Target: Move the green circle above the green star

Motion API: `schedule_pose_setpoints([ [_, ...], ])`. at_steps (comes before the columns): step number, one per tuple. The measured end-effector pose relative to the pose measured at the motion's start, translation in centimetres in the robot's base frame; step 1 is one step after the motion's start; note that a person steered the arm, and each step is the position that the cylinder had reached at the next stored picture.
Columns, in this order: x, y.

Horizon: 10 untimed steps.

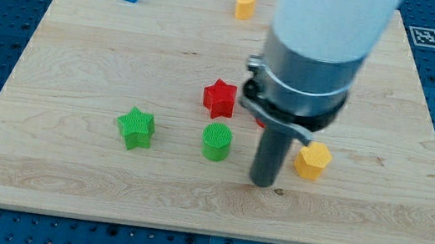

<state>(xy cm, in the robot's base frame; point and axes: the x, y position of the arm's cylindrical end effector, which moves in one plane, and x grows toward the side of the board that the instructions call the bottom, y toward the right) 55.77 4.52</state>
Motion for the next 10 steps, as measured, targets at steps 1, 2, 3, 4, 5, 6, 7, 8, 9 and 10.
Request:
schedule_pose_setpoints([
  [1, -1.4, -1.2],
  [2, -2.4, -1.3],
  [3, -2.6, -2.4],
  [4, -2.6, -4.1],
  [5, -2.6, -4.2],
  [6, -2.6, -5.6],
  [7, -2.6, -6.1],
  [8, -3.2, -7.4],
  [9, -5.0, -8.6],
  [10, -5.3, -9.4],
])
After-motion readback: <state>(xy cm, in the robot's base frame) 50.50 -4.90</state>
